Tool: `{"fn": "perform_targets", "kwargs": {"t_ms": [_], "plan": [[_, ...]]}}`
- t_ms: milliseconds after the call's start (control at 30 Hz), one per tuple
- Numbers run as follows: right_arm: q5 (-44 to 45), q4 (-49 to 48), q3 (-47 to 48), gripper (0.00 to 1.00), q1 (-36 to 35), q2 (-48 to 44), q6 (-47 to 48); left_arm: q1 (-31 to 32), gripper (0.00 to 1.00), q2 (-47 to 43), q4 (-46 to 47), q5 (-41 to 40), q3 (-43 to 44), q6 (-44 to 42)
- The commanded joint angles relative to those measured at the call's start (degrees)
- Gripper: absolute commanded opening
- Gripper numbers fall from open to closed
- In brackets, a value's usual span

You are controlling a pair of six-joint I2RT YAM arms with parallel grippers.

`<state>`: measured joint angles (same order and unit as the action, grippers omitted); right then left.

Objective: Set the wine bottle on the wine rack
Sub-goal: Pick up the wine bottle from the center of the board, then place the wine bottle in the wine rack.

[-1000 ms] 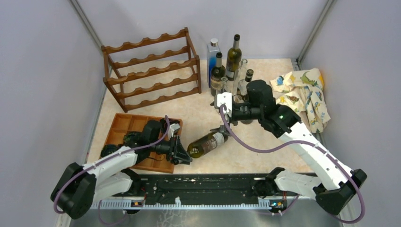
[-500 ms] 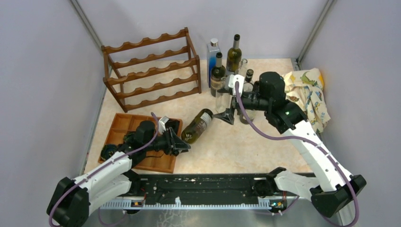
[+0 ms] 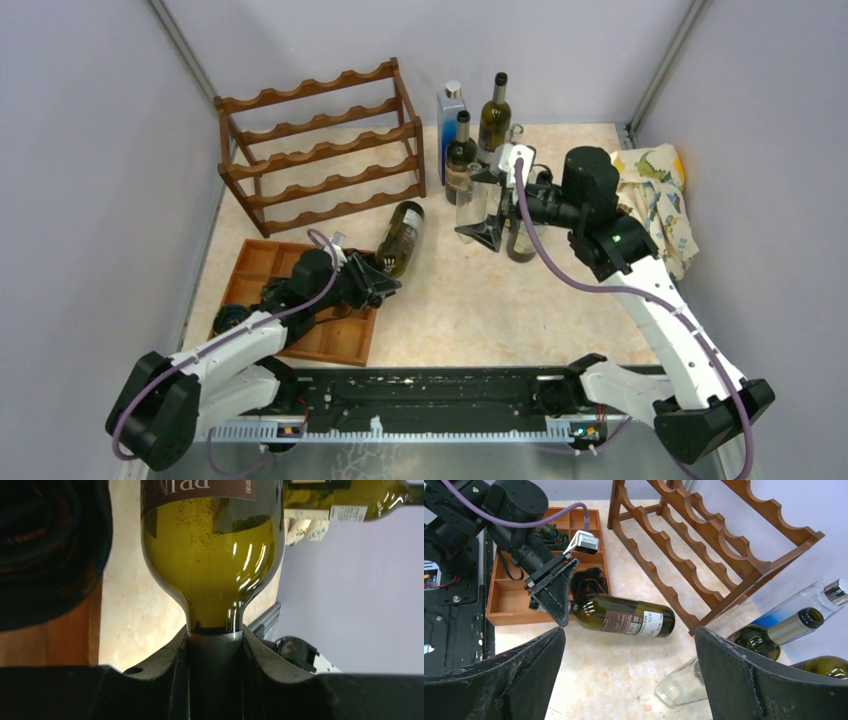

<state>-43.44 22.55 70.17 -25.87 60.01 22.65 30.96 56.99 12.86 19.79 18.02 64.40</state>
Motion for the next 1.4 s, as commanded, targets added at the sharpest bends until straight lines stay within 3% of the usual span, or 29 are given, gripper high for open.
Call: {"fn": "perform_targets", "kwargs": {"t_ms": [0, 600, 1367], "plan": [[-1.06, -3.37, 0.65, 0.98, 0.97, -2.08, -1.23, -0.32, 0.00, 2.20, 14.55, -5.00, 3.32, -1.53], [-0.85, -4.17, -2.05, 0.98, 2.22, -3.66, -1.12, -0.31, 0.00, 14.18, 26.94, -13.25, 6.70, -2.17], [-0.99, -5.27, -2.22, 0.98, 3.12, -4.56, -1.66, 0.11, 0.00, 30.35, 28.48, -21.59, 17.39, -0.99]]}}
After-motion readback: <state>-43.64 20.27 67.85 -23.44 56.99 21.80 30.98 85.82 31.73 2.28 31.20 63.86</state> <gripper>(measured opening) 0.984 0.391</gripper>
